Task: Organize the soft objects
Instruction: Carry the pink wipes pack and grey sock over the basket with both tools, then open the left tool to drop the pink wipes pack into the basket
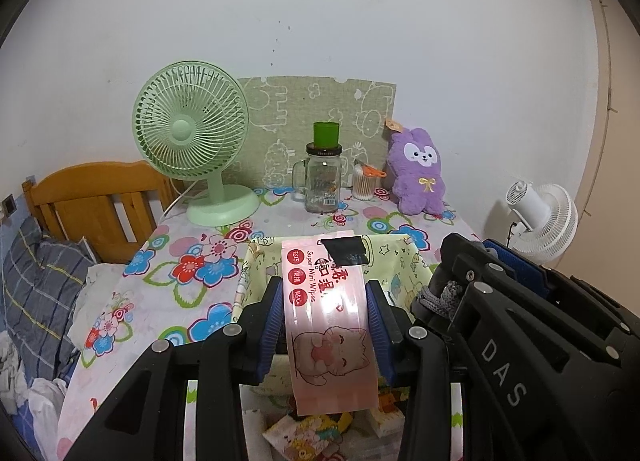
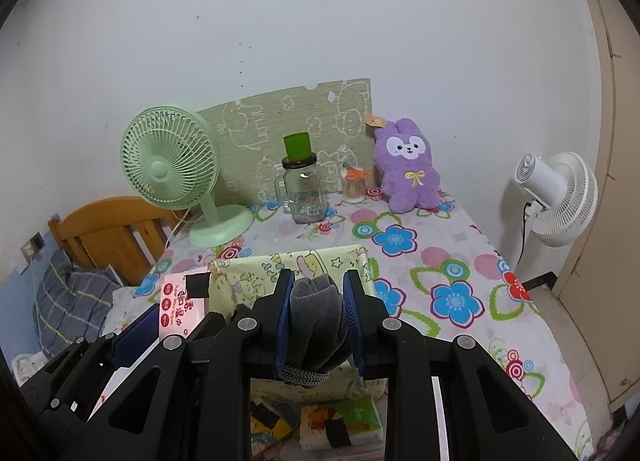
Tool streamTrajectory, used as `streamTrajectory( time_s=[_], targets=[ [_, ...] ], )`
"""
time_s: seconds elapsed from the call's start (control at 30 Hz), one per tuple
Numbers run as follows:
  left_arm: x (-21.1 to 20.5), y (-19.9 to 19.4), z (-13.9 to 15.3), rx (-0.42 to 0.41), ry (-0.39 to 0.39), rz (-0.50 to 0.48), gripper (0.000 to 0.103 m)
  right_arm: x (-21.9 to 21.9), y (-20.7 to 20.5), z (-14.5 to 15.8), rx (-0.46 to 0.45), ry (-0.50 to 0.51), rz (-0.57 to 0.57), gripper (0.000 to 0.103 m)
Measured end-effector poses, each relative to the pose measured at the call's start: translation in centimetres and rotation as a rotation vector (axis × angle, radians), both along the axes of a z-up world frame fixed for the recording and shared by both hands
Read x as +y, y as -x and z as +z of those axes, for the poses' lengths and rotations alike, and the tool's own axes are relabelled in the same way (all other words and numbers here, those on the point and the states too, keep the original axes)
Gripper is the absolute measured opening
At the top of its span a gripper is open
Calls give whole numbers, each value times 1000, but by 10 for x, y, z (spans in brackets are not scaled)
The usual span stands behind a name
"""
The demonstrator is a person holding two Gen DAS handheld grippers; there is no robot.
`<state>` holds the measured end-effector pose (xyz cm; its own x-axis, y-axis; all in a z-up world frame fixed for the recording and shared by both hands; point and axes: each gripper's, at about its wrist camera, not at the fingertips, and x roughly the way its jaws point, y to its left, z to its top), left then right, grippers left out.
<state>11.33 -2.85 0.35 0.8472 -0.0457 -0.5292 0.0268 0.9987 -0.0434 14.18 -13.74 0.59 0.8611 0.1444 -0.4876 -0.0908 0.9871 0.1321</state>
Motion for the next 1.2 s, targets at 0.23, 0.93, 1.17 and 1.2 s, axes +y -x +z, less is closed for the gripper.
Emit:
streamTrajectory(
  time_s=[0.23, 0.93, 1.17, 1.2],
  targets=[
    [1, -21, -7, -3, -3, -16, 41, 1, -21, -7, 18, -3, 9, 28],
    [4, -78, -47, 143, 4, -30, 67, 8, -77, -47, 84, 22, 37, 28],
    [7, -92, -54, 185, 0, -29, 72, 14, -93, -53, 96, 44, 54, 28],
    [8, -94, -54, 188, -1, -30, 73, 15, -96, -53, 97, 45, 55, 28]
  ],
)
